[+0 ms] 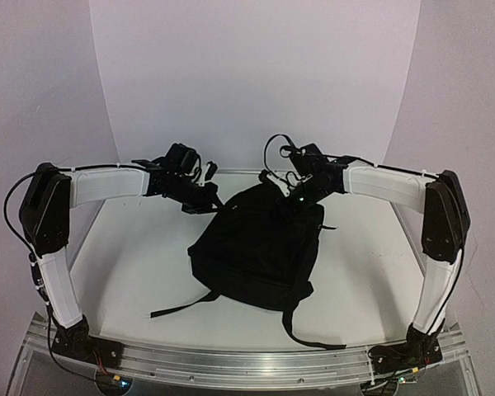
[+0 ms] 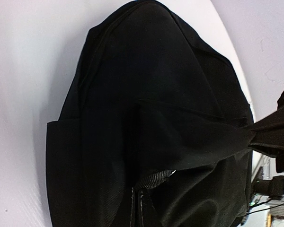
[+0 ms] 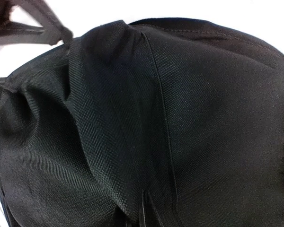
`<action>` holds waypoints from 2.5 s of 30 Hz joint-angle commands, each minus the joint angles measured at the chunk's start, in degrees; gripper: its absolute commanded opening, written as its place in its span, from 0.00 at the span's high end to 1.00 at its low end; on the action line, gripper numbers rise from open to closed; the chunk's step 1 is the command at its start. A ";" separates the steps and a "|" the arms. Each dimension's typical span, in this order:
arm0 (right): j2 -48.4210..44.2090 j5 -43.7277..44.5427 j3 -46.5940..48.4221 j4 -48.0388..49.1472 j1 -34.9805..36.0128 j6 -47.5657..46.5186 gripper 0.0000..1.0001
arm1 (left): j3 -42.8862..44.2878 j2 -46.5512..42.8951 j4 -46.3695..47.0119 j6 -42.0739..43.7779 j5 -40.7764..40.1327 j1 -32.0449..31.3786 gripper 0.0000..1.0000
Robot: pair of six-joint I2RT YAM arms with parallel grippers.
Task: Pack the student bag
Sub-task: Zip the student bag at the center of the board, then adjust the student bag at the center of the board.
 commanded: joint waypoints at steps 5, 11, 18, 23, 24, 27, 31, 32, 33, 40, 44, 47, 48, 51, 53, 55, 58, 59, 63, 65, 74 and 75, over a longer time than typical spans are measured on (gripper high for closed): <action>-8.45 4.99 -5.60 -2.61 -1.71 -3.30 1.00 | -2.10 4.32 3.11 -4.39 0.24 8.59 1.00; -7.64 3.32 -5.72 -2.69 -3.11 -1.66 1.00 | 2.14 5.05 2.96 -3.21 2.17 8.97 0.96; -4.84 0.91 -2.91 -2.76 -4.53 3.22 1.00 | -6.05 -11.16 6.10 -4.41 -1.24 2.11 0.34; -1.03 -1.32 0.06 -2.70 -8.74 7.19 1.00 | -16.56 -18.75 7.58 -10.75 -5.22 -6.57 0.24; -0.07 -1.53 0.63 -2.70 -9.22 8.18 1.00 | -19.04 -19.97 10.04 -12.59 -5.39 -8.23 0.24; 1.73 -1.20 2.45 -2.69 -10.04 9.61 1.00 | -25.81 -21.62 16.12 -18.98 -6.39 -12.38 0.24; 2.44 -0.07 3.11 -2.73 -10.10 10.36 1.00 | -28.76 -20.58 20.44 -25.19 -8.91 -17.32 0.25; 2.32 -0.15 2.96 -2.73 -10.11 10.52 1.00 | -28.60 -19.79 20.49 -26.04 -9.96 -18.05 0.25; 2.08 -0.53 2.73 -2.79 -10.07 10.69 1.00 | -28.49 -18.84 20.56 -27.29 -10.59 -18.41 0.25; -1.69 -2.41 -2.58 -3.55 -8.25 10.78 1.00 | -26.41 -9.43 29.28 -30.79 -6.51 -13.72 0.25; -4.06 -6.37 -6.22 -5.07 -7.06 9.51 0.95 | -21.34 -3.26 32.74 -28.49 -0.25 -7.00 0.28; -5.75 -9.43 -7.81 -7.80 -4.88 7.16 0.88 | -14.03 0.15 28.40 -22.72 0.42 -2.43 0.29; -6.46 -10.97 -8.45 -8.60 -3.52 6.49 0.84 | -10.96 2.10 25.66 -20.39 1.56 0.48 0.29; -7.79 -18.19 -8.84 -10.59 0.64 6.06 0.67 | 0.53 7.08 18.81 -16.00 5.19 8.15 0.30; -8.90 -24.75 -6.56 -12.89 1.65 6.11 0.53 | 7.25 8.38 13.57 -13.26 5.94 11.17 0.31; -11.10 -23.01 -3.79 -13.99 0.69 6.40 0.40 | 9.99 6.59 9.76 -10.33 4.76 11.82 0.30; -13.50 -17.86 -0.64 -14.05 -4.47 6.00 0.29 | 9.24 1.82 6.01 -8.52 3.80 11.62 0.29; -13.28 -15.87 0.23 -14.05 -5.98 5.90 0.28 | 7.49 -0.09 5.64 -8.57 3.34 11.40 0.28; -9.78 -7.09 2.72 -14.61 -11.45 3.62 0.26 | -1.35 -7.44 3.81 -9.24 -0.08 7.14 0.25; -7.56 -3.35 2.95 -14.80 -12.49 1.42 0.25 | -7.21 -11.26 3.87 -10.54 -2.96 3.02 0.23; 1.81 1.16 3.87 -15.48 -13.88 -3.85 0.18 | -24.27 -25.96 0.84 -19.79 -9.79 -13.89 0.21; 2.45 0.85 3.70 -15.48 -13.94 -4.35 0.18 | -24.11 -26.35 -1.26 -19.62 -9.99 -15.12 0.21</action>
